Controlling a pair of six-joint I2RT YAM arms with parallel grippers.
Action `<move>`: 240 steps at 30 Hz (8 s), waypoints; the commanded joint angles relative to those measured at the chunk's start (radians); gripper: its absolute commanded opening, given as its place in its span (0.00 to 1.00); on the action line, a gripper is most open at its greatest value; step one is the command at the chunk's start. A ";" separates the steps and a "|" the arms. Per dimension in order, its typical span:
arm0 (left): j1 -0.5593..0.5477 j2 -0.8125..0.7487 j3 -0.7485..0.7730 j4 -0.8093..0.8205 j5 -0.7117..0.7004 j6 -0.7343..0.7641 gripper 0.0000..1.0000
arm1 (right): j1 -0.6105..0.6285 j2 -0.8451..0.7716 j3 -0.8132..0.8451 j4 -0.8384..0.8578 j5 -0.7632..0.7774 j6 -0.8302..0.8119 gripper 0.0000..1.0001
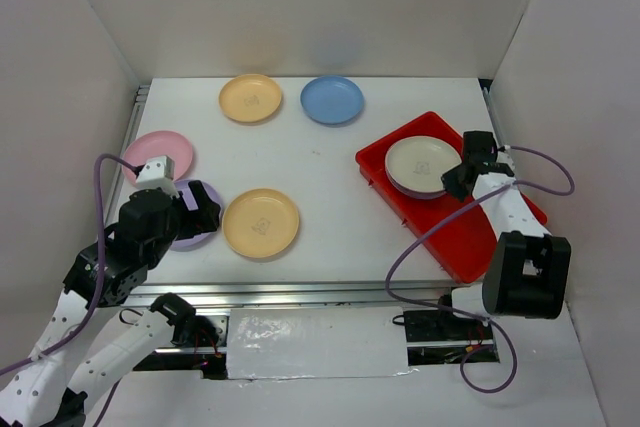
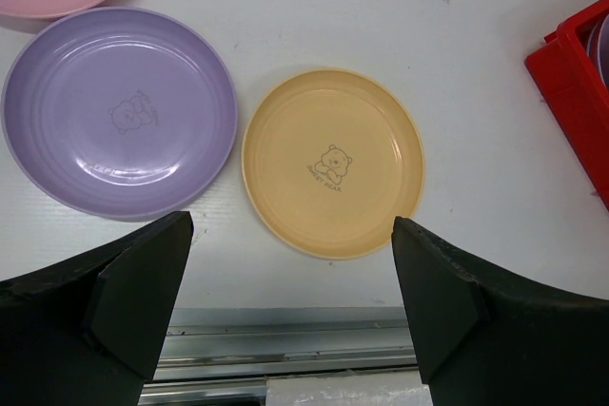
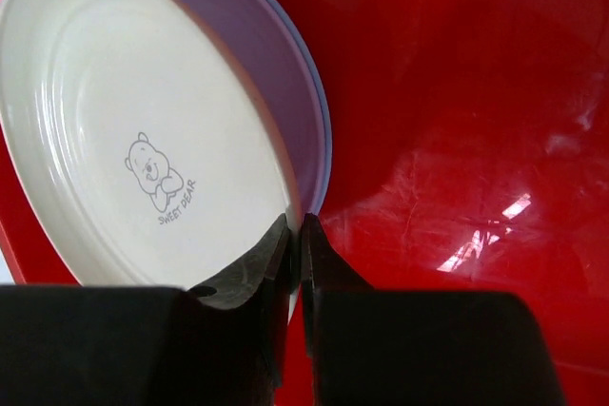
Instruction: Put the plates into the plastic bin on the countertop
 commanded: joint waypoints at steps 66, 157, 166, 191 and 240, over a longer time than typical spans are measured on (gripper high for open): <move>-0.004 -0.037 -0.002 0.028 -0.013 -0.013 0.99 | 0.139 0.086 0.250 -0.112 0.030 -0.187 0.00; 0.001 -0.150 0.019 -0.076 -0.228 -0.166 0.99 | 0.391 -0.006 0.129 0.086 -0.285 -0.159 0.00; 0.002 -0.147 0.015 -0.063 -0.211 -0.152 0.99 | -0.082 0.028 0.117 0.040 -0.271 -0.216 0.00; 0.194 0.259 -0.037 0.161 0.113 -0.373 0.99 | 0.230 -0.417 0.005 0.075 -0.401 -0.199 1.00; 0.643 0.803 0.040 0.395 0.133 -0.611 0.00 | 1.039 -0.396 -0.111 0.199 -0.116 -0.113 1.00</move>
